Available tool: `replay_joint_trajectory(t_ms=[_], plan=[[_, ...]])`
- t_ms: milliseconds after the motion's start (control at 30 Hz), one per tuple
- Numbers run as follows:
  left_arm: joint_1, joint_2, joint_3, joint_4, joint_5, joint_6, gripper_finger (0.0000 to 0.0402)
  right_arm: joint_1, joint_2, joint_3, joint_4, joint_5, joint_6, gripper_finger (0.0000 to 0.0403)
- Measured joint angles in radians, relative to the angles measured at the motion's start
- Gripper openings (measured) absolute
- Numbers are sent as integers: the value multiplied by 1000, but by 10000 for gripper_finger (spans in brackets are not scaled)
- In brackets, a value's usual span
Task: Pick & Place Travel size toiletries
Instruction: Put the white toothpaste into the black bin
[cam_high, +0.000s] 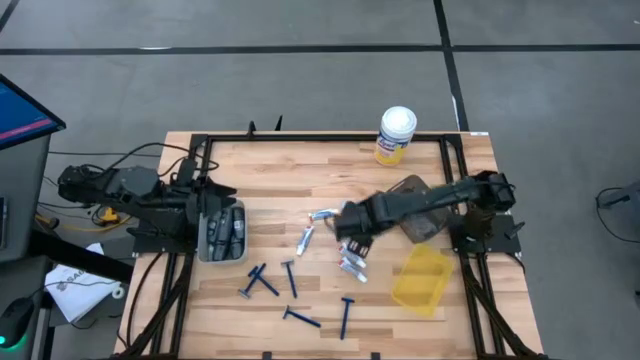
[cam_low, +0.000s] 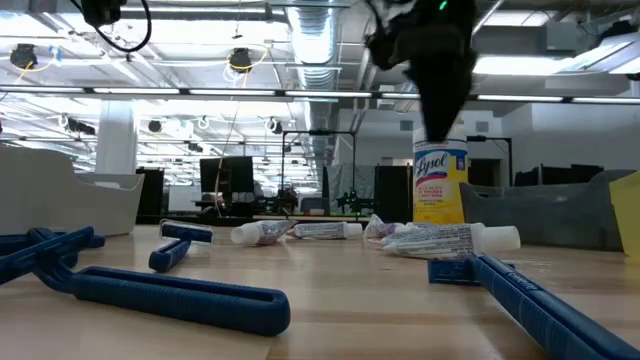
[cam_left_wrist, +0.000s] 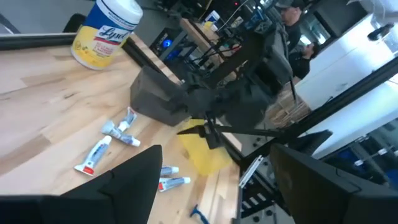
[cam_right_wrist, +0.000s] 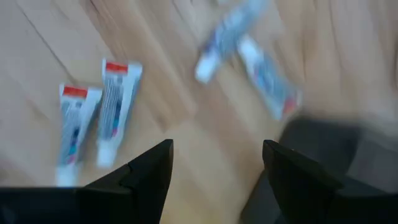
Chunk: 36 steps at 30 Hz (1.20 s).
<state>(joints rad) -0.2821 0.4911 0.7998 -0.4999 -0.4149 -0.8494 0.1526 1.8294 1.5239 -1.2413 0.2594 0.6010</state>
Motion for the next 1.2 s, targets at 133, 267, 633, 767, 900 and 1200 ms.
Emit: replay_joint_trajectory(t_ms=[133,267,633,767,900,1200], plan=[[0,-1,0,5,0,2,294,-104,1,-36,88,-27,-277,240],[0,0,0,7,0,1,294,-184,1,-98,204,-76,-484,240],[0,0,0,15,-30,61,294,-305,1,-305,424,-173,-828,240],[0,0,0,16,-74,68,294,-375,12,-362,469,-196,-840,240],[0,0,0,28,-94,110,294,-416,10,-403,535,-241,-840,239],[0,0,0,31,-154,169,294,-415,5,-464,628,-249,-846,169]])
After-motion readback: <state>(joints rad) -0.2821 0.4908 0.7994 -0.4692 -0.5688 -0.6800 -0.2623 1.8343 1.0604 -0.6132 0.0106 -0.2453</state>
